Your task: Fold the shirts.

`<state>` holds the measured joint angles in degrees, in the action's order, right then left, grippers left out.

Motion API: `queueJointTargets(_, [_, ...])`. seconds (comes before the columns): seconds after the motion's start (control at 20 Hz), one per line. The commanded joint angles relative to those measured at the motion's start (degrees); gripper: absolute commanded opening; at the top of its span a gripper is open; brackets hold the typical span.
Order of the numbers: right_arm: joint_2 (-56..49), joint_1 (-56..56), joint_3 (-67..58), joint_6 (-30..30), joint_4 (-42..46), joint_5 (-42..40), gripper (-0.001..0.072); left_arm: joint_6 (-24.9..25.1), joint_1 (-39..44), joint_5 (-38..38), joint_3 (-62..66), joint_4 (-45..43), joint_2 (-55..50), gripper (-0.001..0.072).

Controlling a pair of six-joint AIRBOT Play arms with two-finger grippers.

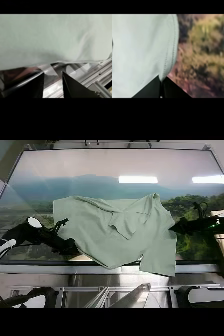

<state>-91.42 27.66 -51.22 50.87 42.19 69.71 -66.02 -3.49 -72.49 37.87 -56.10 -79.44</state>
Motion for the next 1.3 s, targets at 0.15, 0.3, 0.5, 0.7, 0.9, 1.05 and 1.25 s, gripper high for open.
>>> queueJointTargets(0.15, [0.1,0.1,0.0,0.0,-2.6,1.3,0.0019,0.6,2.3,10.6,-0.7,2.2,-4.8,0.0273])
queueJointTargets(0.3, [0.1,0.1,0.0,0.0,-2.6,1.8,0.0019,0.8,3.7,10.4,2.3,2.1,-6.3,0.0213])
queueJointTargets(0.5, [0.1,0.1,0.0,0.0,-2.6,3.8,0.0019,1.0,3.1,5.9,5.2,1.2,-6.2,0.0015])
queueJointTargets(0.7, [1.2,0.2,-0.1,0.0,-2.6,5.8,0.0019,0.4,-3.5,3.9,6.4,0.1,0.2,0.0016])
queueJointTargets(0.9, [2.6,0.2,0.0,1.6,-2.6,5.8,0.0019,0.4,-12.7,-3.3,6.2,-5.9,8.1,0.0016])
queueJointTargets(1.05, [2.6,-0.2,0.2,1.9,-2.6,5.8,0.0046,0.4,-17.2,-4.7,6.2,-7.2,10.9,0.0013])
queueJointTargets(1.25, [2.6,0.5,-2.8,1.9,-2.8,3.7,0.0457,-0.4,-22.2,-0.8,11.8,-6.7,12.7,0.0345])
